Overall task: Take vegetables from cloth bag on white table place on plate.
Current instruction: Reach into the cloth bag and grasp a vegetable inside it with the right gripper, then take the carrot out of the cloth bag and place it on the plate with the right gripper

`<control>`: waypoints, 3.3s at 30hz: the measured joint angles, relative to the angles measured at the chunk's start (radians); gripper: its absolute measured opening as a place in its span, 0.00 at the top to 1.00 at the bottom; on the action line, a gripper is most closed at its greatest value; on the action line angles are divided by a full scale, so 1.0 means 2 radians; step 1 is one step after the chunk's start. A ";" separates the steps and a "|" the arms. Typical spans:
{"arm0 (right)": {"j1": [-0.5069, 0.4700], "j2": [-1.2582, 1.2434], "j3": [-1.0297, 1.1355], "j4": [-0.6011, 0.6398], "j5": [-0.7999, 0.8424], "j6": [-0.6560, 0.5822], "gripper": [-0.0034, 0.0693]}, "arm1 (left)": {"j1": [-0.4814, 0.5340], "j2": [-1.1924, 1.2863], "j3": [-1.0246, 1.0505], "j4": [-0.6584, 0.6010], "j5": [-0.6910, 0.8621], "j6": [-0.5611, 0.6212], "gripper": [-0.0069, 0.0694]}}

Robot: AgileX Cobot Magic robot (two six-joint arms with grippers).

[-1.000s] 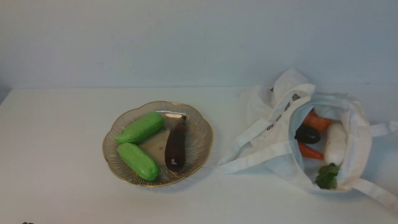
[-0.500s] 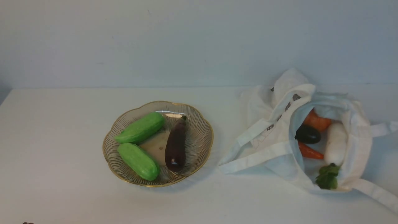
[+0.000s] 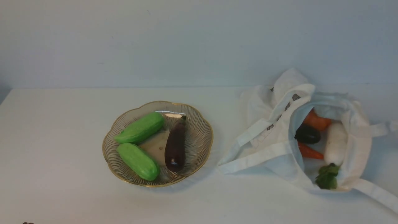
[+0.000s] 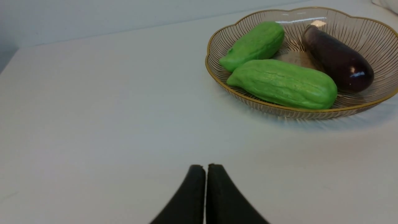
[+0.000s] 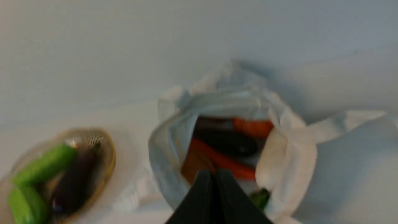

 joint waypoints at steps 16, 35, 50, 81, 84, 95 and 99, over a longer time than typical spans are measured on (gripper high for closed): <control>0.081 0.314 -0.085 -0.050 -0.013 -0.153 0.97 | 0.000 0.000 0.000 0.000 0.000 0.000 0.92; 0.152 0.528 -0.086 -0.254 -0.233 -0.033 0.41 | 0.000 0.000 0.000 0.000 0.000 0.000 0.92; 0.155 0.600 -0.091 -0.280 -0.324 -0.031 0.32 | 0.000 0.000 0.000 0.000 0.000 0.000 0.92; 0.155 0.239 -0.089 -0.251 0.138 0.042 0.69 | 0.000 0.000 0.000 0.000 0.000 0.000 0.92; 0.155 0.209 -0.089 -0.243 0.144 0.042 0.69 | 0.000 0.000 0.000 0.000 0.000 0.000 0.92; 0.155 0.174 -0.151 -0.085 0.168 -0.020 0.69 | 0.000 0.000 0.000 0.000 0.000 0.000 0.92; 0.165 0.222 -0.204 -0.004 0.140 -0.066 0.69 | 0.000 0.000 0.000 0.000 0.000 0.000 0.92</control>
